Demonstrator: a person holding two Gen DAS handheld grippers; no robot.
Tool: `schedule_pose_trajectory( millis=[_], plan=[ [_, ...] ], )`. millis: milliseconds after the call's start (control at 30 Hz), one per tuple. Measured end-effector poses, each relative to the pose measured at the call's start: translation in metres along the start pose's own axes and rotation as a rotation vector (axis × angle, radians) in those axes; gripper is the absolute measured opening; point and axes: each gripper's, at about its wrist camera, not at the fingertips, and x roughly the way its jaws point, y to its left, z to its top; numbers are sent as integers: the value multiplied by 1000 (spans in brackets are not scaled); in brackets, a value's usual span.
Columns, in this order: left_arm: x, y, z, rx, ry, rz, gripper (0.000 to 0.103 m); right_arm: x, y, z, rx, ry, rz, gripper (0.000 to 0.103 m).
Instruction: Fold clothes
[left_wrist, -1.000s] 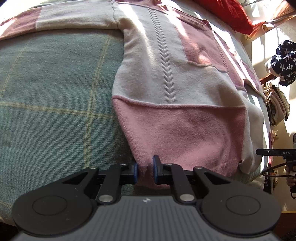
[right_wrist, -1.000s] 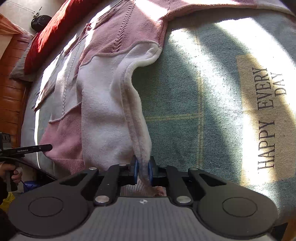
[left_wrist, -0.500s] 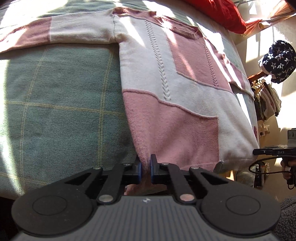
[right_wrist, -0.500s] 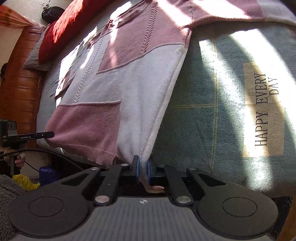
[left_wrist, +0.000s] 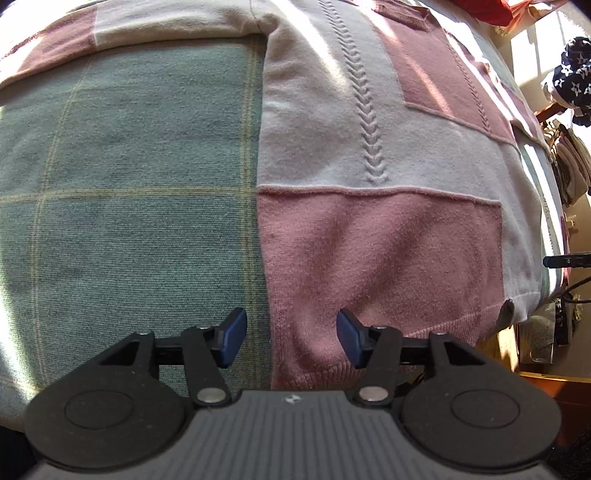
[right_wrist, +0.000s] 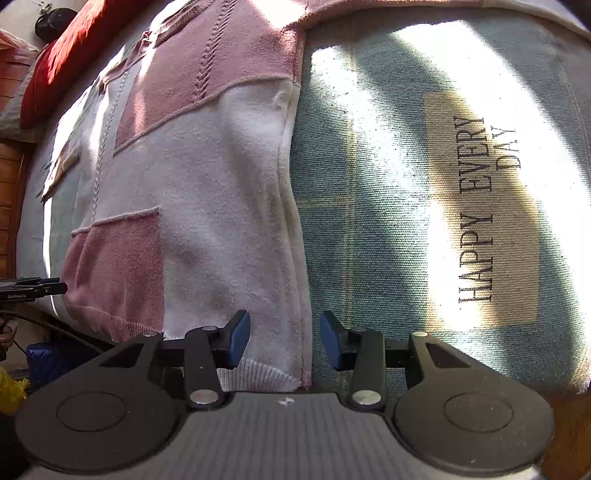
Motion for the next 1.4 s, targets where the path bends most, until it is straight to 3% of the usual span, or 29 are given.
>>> schedule_pose_trajectory(
  millis=[133, 200, 233, 267, 300, 467, 633, 800, 900, 1000, 1100, 1200, 1267, 1400],
  plan=[
    [14, 7, -1, -73, 14, -34, 59, 12, -3, 3, 27, -16, 36, 50],
    [17, 3, -6, -65, 30, -25, 54, 21, 4, 4, 16, 1, 53, 50],
    [19, 1, -9, -60, 38, -20, 24, 26, 11, 4, -5, 22, 32, 46],
    [18, 1, -12, -69, 51, -29, 4, 30, 16, 4, -24, 41, 11, 22],
    [18, 0, -15, -79, 64, -40, 3, 30, 20, 3, -38, 45, -10, 10],
    [-9, -4, -25, -66, 36, -55, 3, 9, 23, -3, -8, 33, 10, 8],
    [-23, 1, -31, -89, 58, -82, 4, -6, 29, -15, -8, 86, 5, 7],
    [-13, 11, -26, -72, 90, 16, 11, 1, 9, -23, 70, 113, -82, 11],
    [-26, 9, -16, 3, 56, 129, 12, -12, 17, -14, 24, 49, -135, 15],
    [-44, -6, 5, 115, -58, 191, 25, -31, 35, 2, -52, -72, -172, 21],
    [-41, -39, 38, 275, -202, 178, 43, -29, 71, 23, -219, -192, -177, 38],
    [-8, -87, 64, 473, -301, 136, 44, 0, 114, 45, -409, -240, -170, 40],
    [14, -111, 66, 607, -340, 101, 45, 19, 124, 41, -494, -232, -184, 40],
    [47, -126, 37, 712, -276, 111, 45, 59, 144, 32, -665, -216, -213, 41]
  ],
)
